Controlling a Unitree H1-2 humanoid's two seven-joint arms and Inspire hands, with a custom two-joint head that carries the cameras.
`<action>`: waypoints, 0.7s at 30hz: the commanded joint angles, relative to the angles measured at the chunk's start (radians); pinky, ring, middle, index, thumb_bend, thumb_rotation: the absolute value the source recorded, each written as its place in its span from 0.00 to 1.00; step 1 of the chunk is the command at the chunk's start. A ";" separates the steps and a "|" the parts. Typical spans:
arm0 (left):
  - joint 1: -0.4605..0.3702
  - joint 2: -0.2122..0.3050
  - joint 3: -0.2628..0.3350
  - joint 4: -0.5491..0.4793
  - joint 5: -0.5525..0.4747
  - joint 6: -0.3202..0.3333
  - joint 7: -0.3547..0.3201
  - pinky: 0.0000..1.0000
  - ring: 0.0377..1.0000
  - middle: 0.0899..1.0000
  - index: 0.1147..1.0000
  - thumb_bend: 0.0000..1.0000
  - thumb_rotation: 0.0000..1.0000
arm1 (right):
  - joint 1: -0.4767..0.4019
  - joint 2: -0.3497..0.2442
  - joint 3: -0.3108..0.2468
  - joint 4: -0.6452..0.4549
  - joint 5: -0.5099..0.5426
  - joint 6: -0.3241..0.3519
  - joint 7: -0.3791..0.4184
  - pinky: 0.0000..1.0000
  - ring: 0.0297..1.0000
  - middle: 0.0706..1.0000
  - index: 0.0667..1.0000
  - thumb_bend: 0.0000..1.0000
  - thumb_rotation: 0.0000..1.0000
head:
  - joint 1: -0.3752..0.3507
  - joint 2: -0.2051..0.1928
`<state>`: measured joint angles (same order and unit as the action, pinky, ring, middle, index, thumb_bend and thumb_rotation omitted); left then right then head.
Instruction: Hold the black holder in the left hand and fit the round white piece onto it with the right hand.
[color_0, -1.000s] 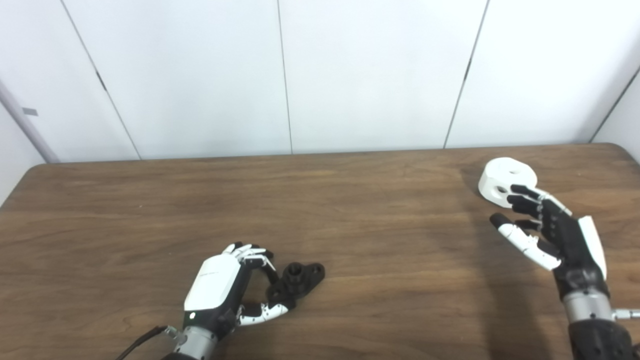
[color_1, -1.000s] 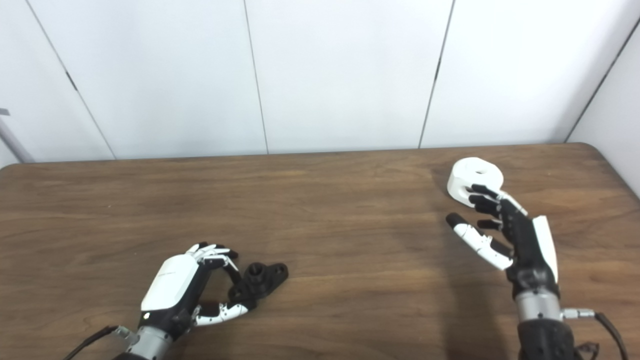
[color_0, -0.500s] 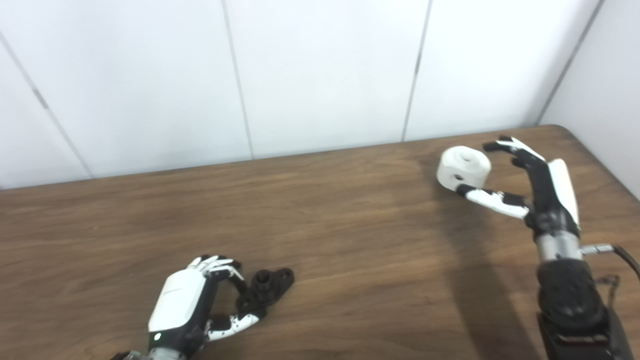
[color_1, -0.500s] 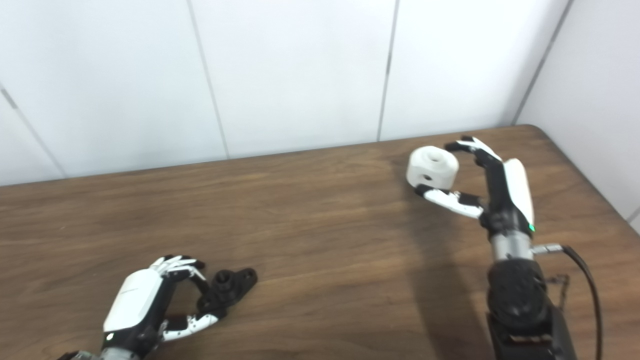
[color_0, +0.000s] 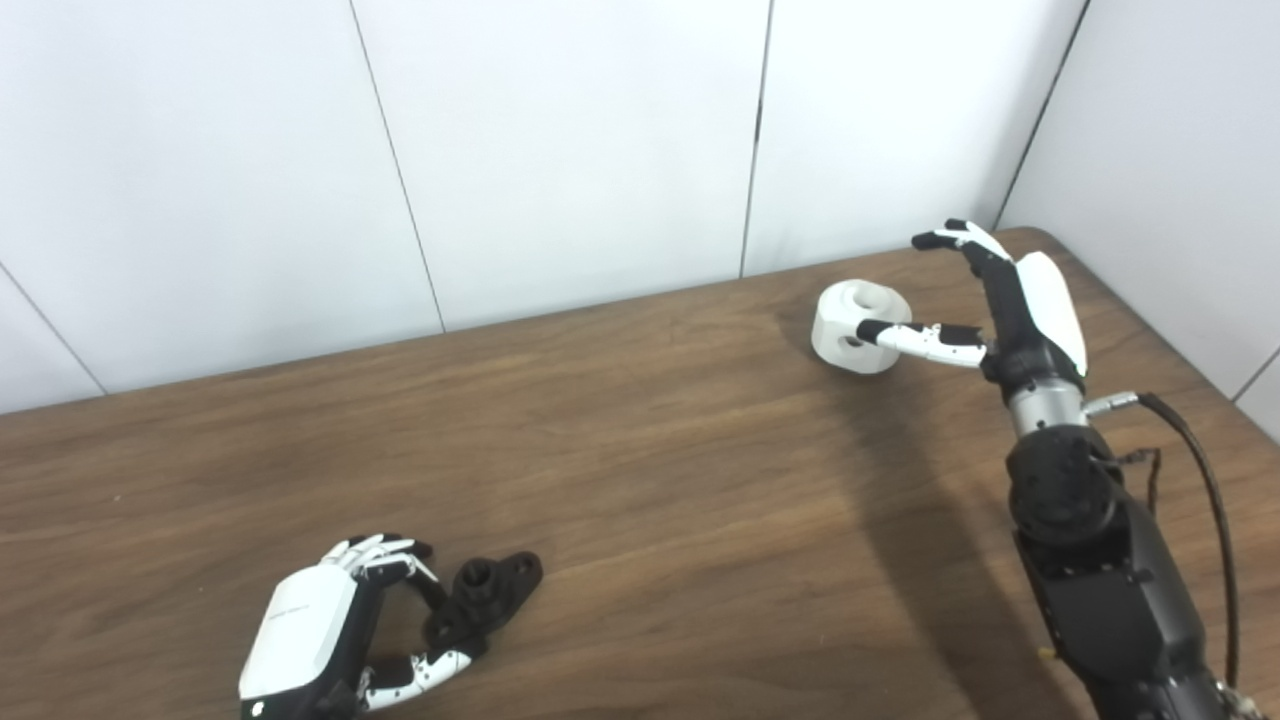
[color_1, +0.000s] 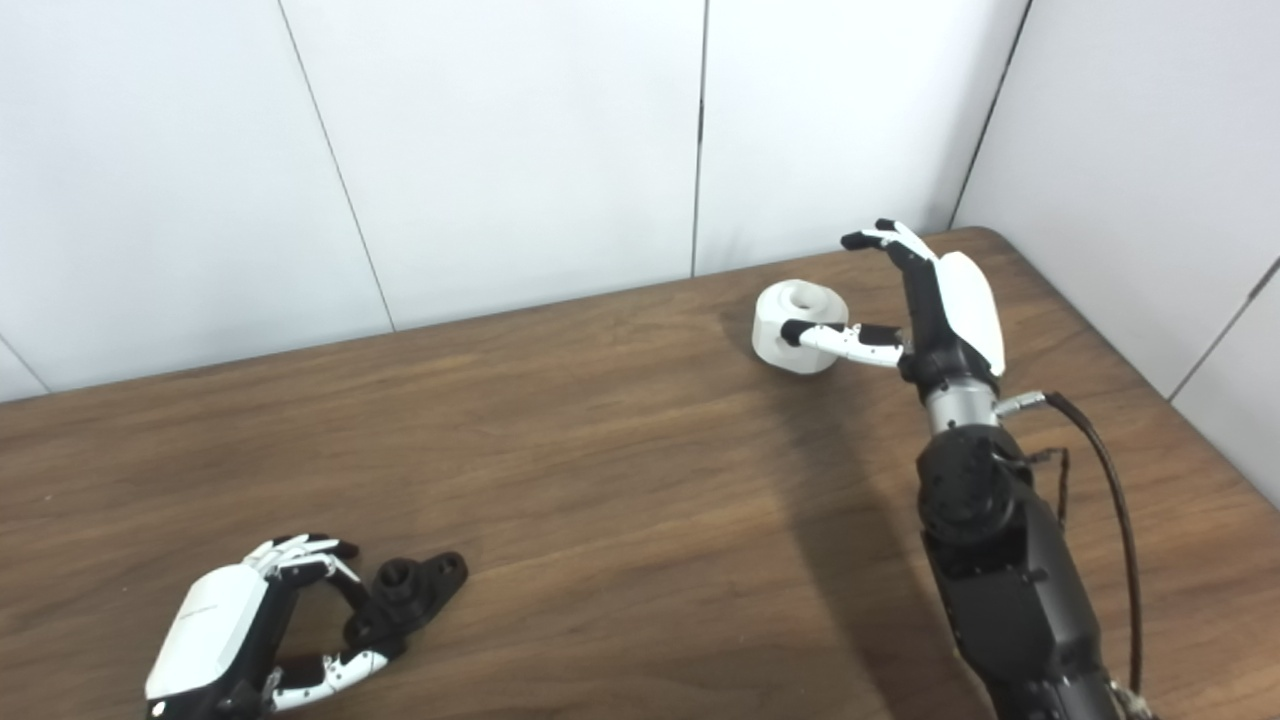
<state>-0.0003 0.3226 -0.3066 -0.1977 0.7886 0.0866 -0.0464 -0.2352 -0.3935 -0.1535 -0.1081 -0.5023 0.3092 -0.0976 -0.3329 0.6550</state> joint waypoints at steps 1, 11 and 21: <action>0.024 0.029 -0.001 0.007 0.012 0.015 -0.049 0.90 0.83 0.72 0.42 0.52 0.05 | -0.060 -0.044 0.004 0.003 -0.024 0.003 -0.002 0.86 0.95 0.91 0.75 0.92 0.40 | -0.002 0.002; 0.030 0.031 0.004 -0.002 0.017 0.010 -0.057 0.90 0.83 0.72 0.42 0.52 0.05 | -0.139 -0.095 0.075 0.111 -0.074 0.063 0.038 0.92 0.97 0.94 0.80 0.90 0.34 | 0.003 0.001; 0.031 0.027 0.007 -0.001 0.021 0.006 -0.049 0.89 0.82 0.72 0.42 0.52 0.05 | -0.185 -0.115 0.146 0.168 -0.110 0.134 0.074 1.00 1.00 0.96 0.80 0.93 0.36 | 0.005 -0.001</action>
<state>0.0052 0.3304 -0.2953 -0.2091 0.7900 0.0792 -0.0569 -0.3704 -0.4758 -0.0058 0.0765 -0.5906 0.4409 -0.0178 -0.3268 0.6535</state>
